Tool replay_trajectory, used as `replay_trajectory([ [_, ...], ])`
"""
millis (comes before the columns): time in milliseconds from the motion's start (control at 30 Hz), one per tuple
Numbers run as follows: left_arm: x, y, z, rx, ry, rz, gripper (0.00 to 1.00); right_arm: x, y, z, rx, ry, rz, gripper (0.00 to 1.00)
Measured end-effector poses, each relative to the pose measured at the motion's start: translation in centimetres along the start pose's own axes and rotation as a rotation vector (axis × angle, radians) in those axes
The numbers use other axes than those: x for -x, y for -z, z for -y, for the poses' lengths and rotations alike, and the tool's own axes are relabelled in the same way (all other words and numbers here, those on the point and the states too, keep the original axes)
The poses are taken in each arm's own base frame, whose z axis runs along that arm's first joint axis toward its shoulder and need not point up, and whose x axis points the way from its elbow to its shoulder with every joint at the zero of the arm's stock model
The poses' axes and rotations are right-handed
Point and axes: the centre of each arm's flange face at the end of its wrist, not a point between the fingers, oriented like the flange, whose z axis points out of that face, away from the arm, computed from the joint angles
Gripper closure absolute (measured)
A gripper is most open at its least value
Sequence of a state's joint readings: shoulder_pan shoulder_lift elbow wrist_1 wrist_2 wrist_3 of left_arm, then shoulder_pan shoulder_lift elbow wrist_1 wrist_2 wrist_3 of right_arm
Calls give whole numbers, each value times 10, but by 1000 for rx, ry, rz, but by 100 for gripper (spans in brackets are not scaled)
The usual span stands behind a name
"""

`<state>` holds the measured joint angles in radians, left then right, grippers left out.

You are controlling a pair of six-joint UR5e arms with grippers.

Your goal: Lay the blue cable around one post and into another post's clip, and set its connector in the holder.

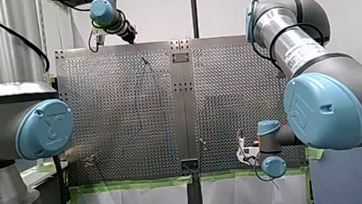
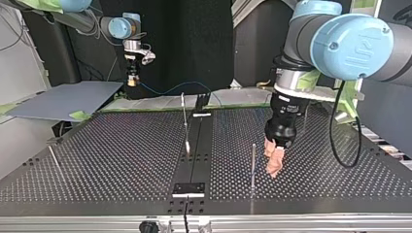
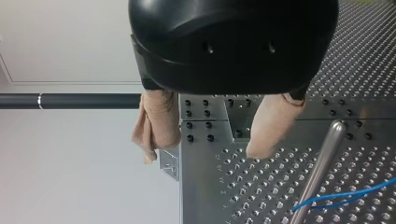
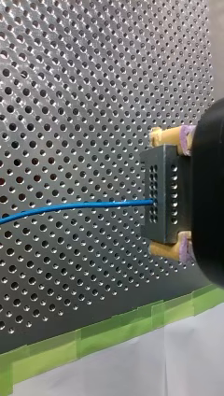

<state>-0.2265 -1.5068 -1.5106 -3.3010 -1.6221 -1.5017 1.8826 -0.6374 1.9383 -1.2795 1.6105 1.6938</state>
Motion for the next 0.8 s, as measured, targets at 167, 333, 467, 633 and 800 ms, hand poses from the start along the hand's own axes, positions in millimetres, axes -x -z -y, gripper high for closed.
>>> replay_trajectory([
  [167, -1, 1, 2, -3, -1, -2, 0, 0, 0, 0, 1, 0, 0, 100],
  [333, -6, 5, 8, -20, 2, -14, 0, 0, 0, -1, 1, 0, 1, 100],
  [467, -6, 19, 23, -69, 30, 10, 0, 0, 0, 0, 2, 1, 1, 100],
  [633, -18, 28, 40, -93, 73, 19, 0, 0, 0, -1, 5, 12, 2, 100],
  [800, -47, 28, 60, -98, 119, -7, 0, 1, 1, 0, 6, 23, 10, 100],
])
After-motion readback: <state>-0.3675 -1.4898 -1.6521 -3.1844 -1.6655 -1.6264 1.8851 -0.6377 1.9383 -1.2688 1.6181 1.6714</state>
